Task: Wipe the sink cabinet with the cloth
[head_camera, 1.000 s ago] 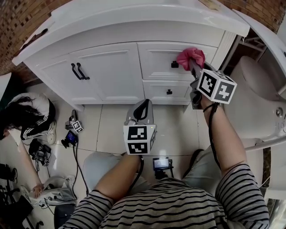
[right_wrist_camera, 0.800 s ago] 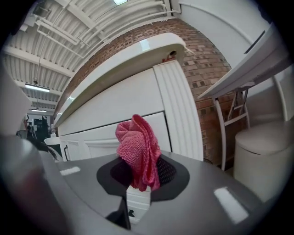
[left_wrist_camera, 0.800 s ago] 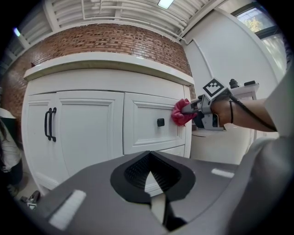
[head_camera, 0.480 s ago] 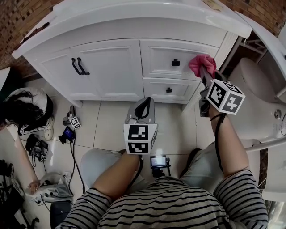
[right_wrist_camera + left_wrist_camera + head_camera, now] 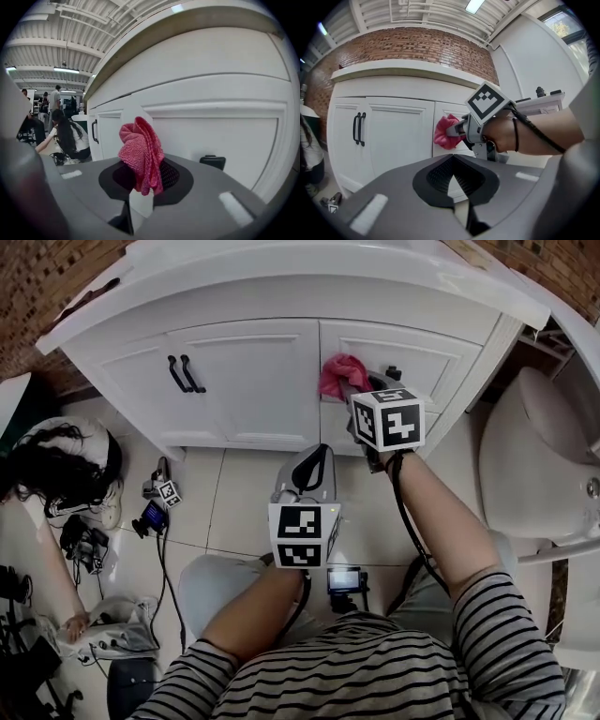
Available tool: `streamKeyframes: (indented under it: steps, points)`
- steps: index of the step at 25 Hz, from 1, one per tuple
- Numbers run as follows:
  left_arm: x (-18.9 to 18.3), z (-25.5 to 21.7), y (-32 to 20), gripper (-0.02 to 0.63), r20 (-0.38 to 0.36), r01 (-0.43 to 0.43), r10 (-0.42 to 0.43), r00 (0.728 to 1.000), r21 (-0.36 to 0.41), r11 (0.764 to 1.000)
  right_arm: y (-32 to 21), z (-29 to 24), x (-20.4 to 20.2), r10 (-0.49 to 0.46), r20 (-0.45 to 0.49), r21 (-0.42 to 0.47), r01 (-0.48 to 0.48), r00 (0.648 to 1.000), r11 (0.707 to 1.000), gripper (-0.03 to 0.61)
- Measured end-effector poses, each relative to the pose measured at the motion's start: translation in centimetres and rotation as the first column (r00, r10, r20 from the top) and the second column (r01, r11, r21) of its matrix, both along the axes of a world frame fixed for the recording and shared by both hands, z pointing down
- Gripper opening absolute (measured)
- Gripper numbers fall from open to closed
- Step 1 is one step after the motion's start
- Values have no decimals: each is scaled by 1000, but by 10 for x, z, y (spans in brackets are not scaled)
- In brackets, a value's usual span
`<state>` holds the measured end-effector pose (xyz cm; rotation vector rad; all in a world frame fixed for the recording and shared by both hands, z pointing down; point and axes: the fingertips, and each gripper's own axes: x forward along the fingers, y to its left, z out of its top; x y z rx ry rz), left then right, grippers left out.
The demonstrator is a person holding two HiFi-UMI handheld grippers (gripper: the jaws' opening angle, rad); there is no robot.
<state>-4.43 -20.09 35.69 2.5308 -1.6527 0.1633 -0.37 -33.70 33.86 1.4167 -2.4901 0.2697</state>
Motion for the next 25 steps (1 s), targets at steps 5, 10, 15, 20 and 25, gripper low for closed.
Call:
streamKeyframes:
  steps: [5,10,15,20,25]
  points:
    - [-1,-4,-1,2,-11,-11,11,1000,10,1000,6,1,46,76,-13,3,-76,997,997,71]
    - [7,1,0,2,13,-25,25,1000,9,1000,15,2,76,61,-46,4,-61,997,998,68]
    - [12,9,0,2,40,-25,25,999,-4,1000,18,-3,111,103,-50,5,-103,993,995,68]
    - [17,15,1,2,56,-34,35,998,-14,999,11,-8,176,254,6,-19,-254,967,967,67]
    - [21,16,2,2,57,-35,36,998,-19,999,26,-8,224,371,-27,-22,-372,928,928,67]
